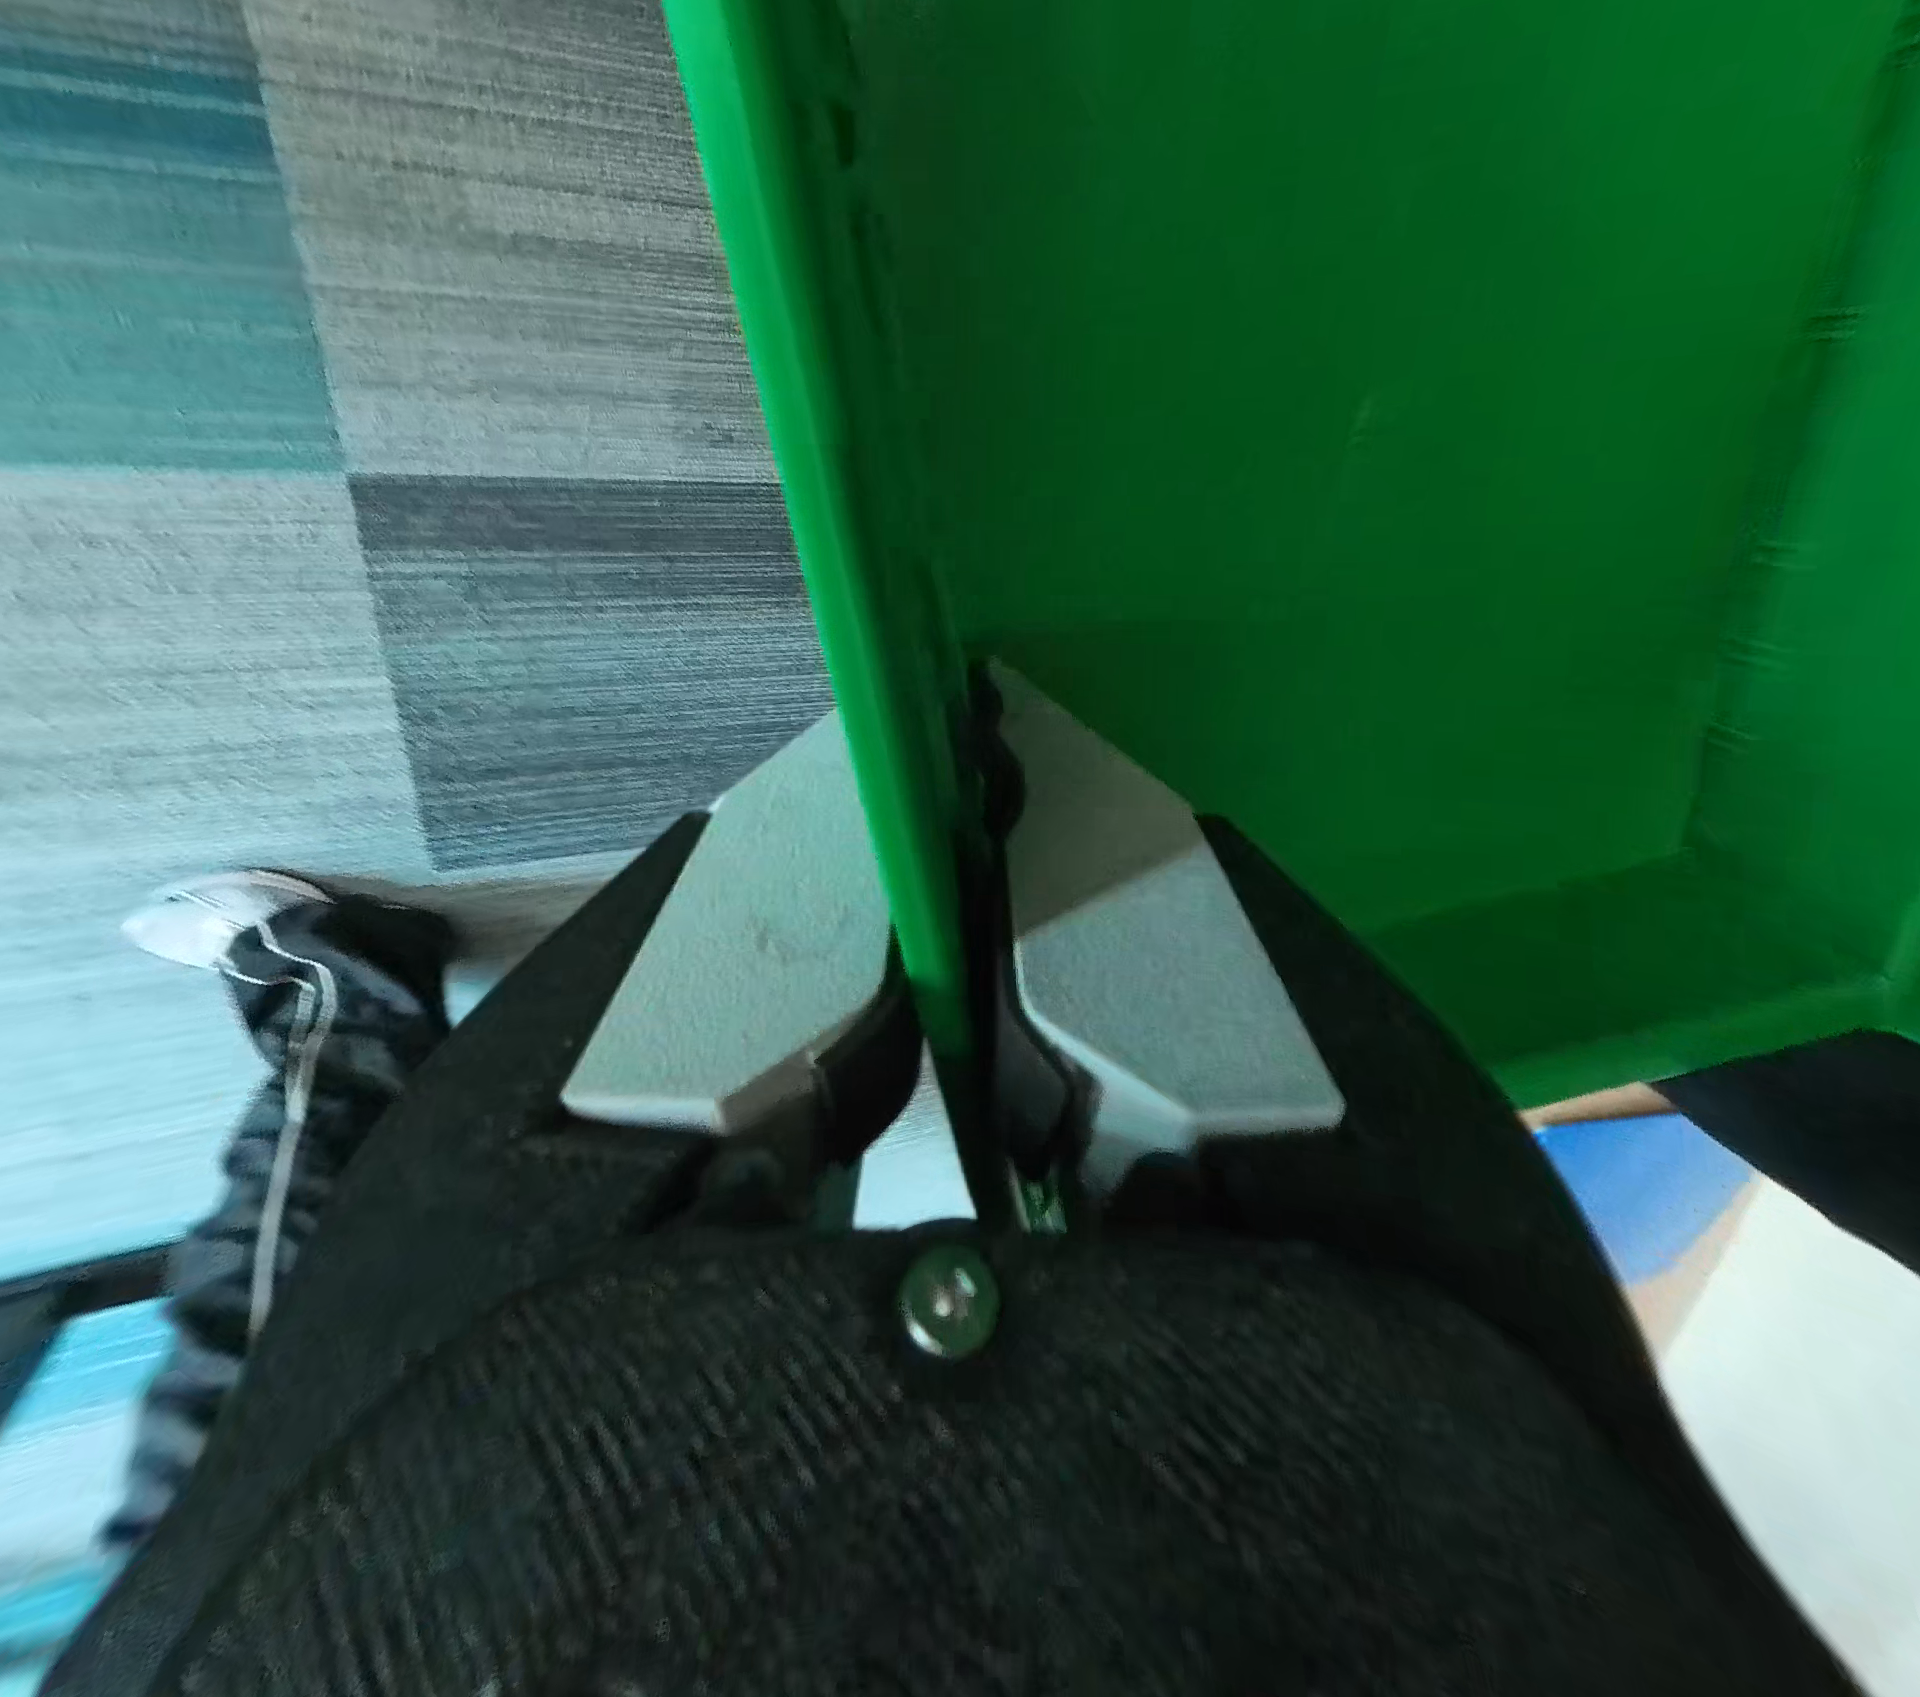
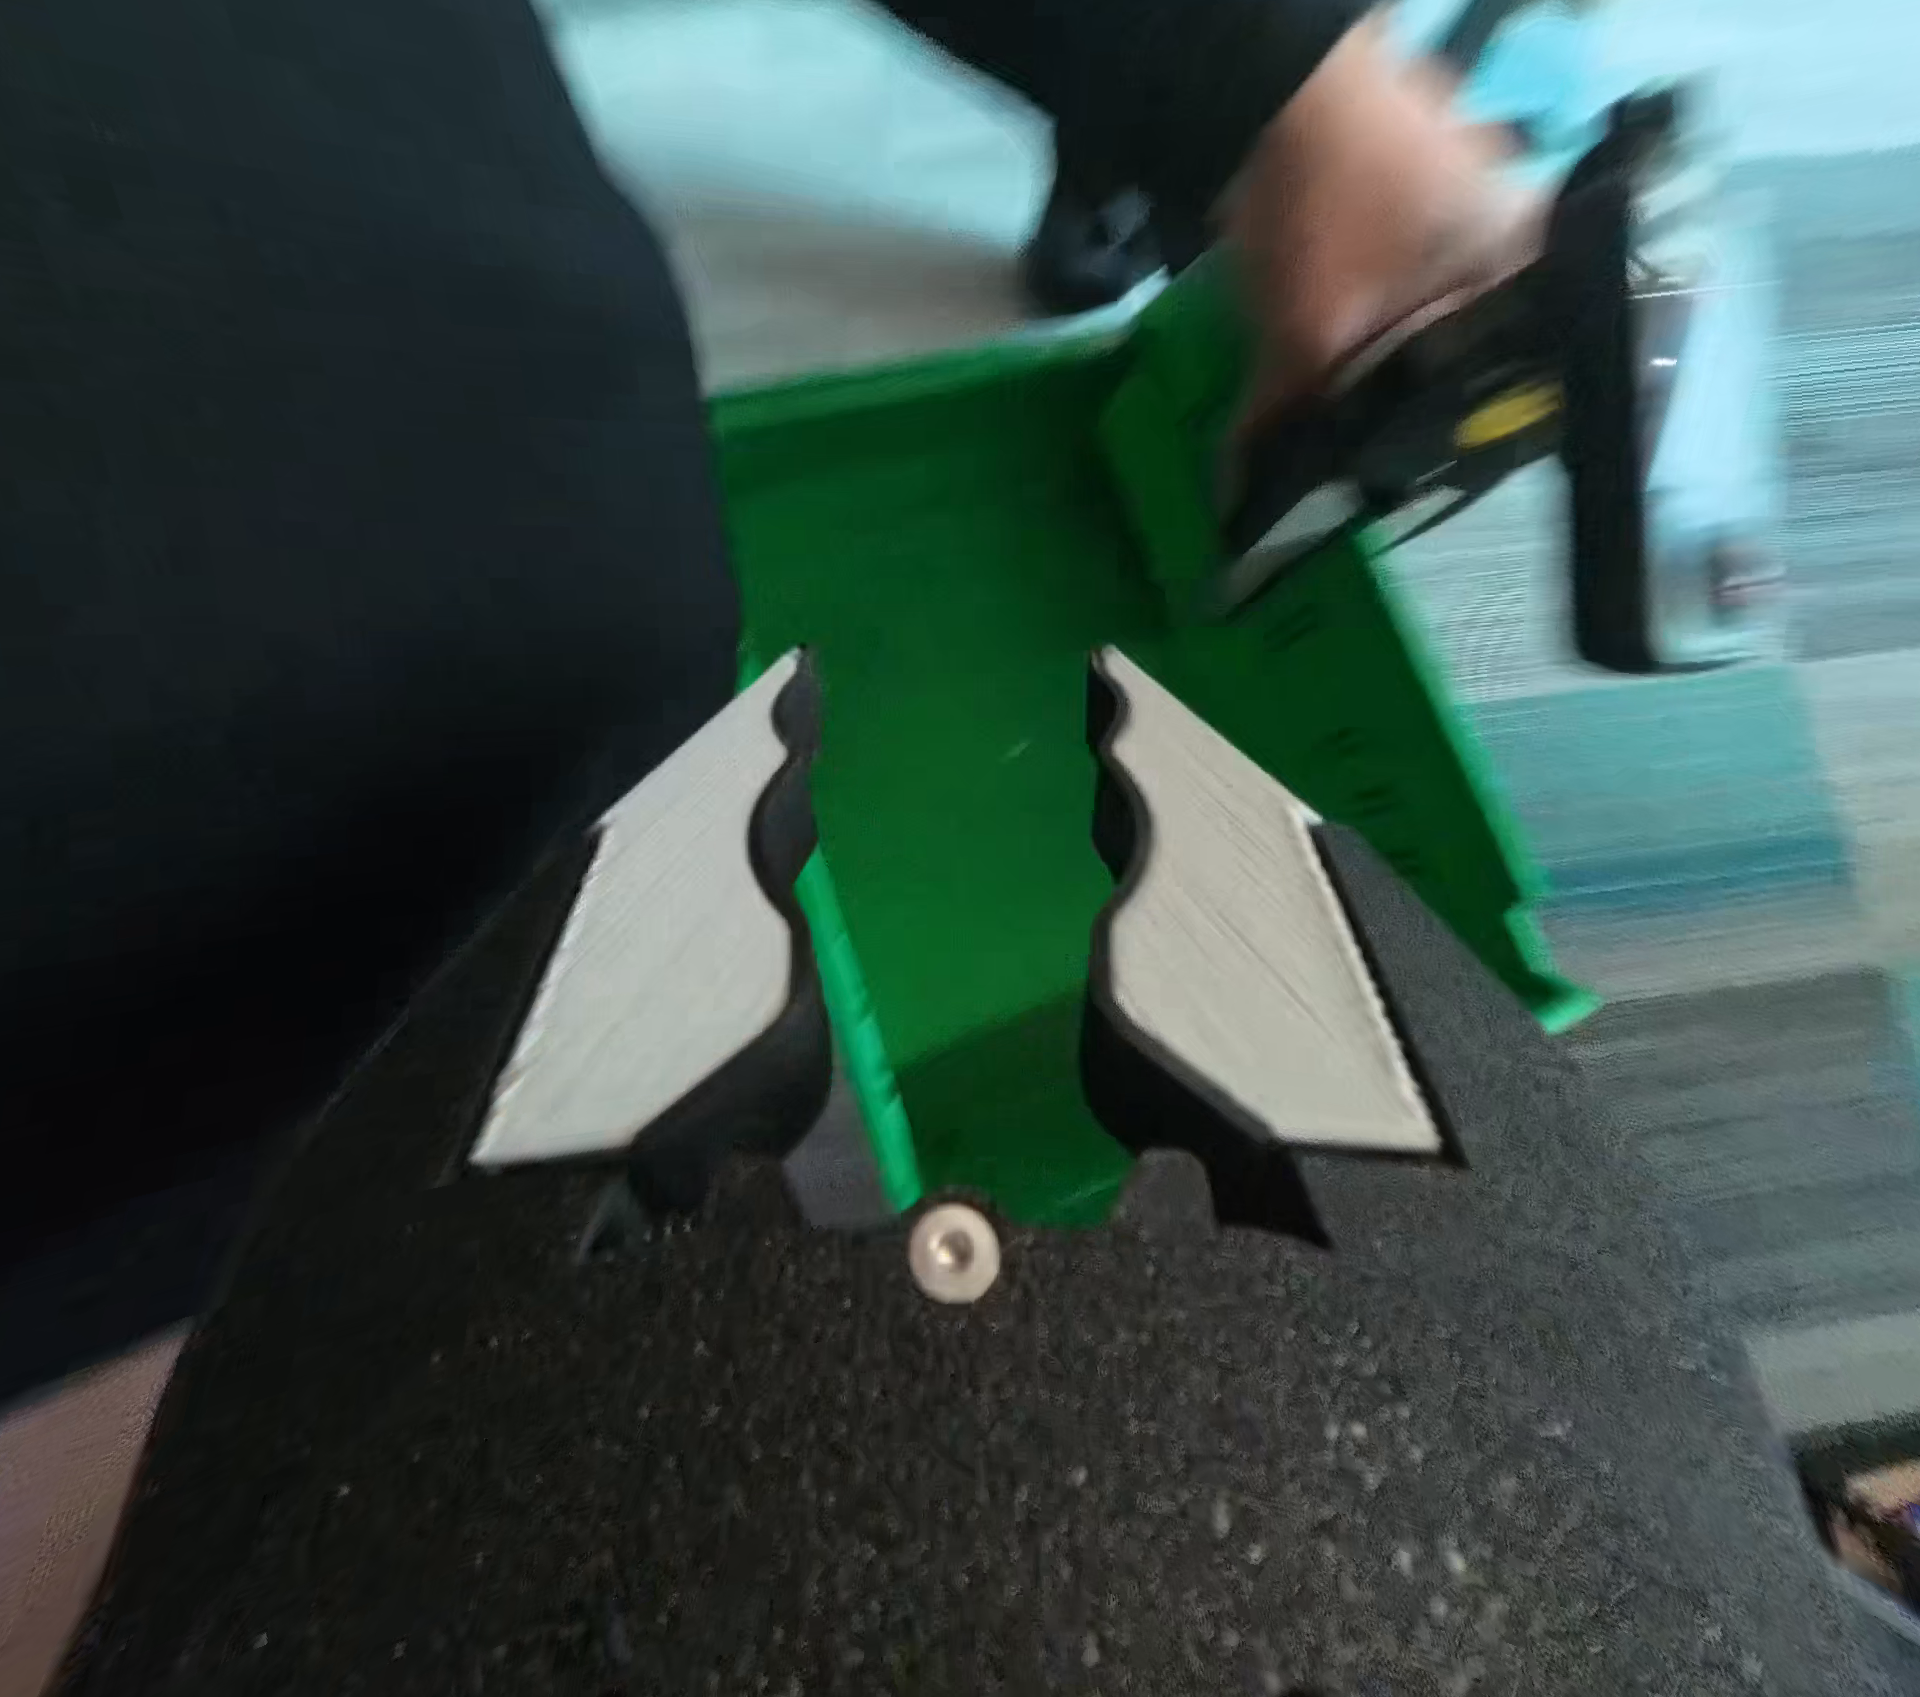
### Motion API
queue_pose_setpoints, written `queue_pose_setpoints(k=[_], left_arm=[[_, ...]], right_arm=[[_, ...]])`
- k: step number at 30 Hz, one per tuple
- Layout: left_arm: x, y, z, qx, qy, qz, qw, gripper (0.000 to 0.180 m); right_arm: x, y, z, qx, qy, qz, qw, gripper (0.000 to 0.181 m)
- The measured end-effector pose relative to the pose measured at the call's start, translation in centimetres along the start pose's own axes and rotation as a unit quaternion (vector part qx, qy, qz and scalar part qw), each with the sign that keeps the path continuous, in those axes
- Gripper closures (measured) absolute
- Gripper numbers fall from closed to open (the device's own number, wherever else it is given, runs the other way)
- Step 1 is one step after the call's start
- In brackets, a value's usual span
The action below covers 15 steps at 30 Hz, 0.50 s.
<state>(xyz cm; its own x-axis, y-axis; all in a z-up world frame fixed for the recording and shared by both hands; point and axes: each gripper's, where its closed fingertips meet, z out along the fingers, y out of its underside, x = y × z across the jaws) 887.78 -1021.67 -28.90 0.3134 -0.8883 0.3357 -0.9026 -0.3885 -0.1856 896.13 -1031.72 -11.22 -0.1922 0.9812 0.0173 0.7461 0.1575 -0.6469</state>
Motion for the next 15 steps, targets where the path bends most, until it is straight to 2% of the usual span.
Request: queue_pose_setpoints(k=[2,6,8,10,12,15], left_arm=[[-1.0,3.9,-0.7,0.019,0.002,-0.048,0.999,0.178],[-3.1,10.9,-3.0,0.066,-0.001,-0.163,0.984,0.178],[-3.9,13.5,-4.0,0.091,0.008,-0.212,0.973,0.179],[-4.8,15.4,-5.0,0.112,0.009,-0.257,0.96,0.179],[-5.6,17.1,-5.6,0.094,-0.007,-0.284,0.954,0.178],[-6.9,17.8,-6.2,0.074,-0.008,-0.289,0.955,0.178]], right_arm=[[0.1,0.7,3.0,-0.061,-0.057,-0.046,0.995,0.129],[2.4,1.6,8.0,-0.136,-0.126,-0.15,0.971,0.128],[3.9,1.5,10.5,-0.159,-0.146,-0.202,0.955,0.137],[6.9,1.4,13.3,-0.183,-0.12,-0.26,0.941,0.151],[8.5,1.2,14.9,-0.195,-0.141,-0.29,0.926,0.161],[9.6,0.9,15.4,-0.181,-0.207,-0.282,0.919,0.173]])
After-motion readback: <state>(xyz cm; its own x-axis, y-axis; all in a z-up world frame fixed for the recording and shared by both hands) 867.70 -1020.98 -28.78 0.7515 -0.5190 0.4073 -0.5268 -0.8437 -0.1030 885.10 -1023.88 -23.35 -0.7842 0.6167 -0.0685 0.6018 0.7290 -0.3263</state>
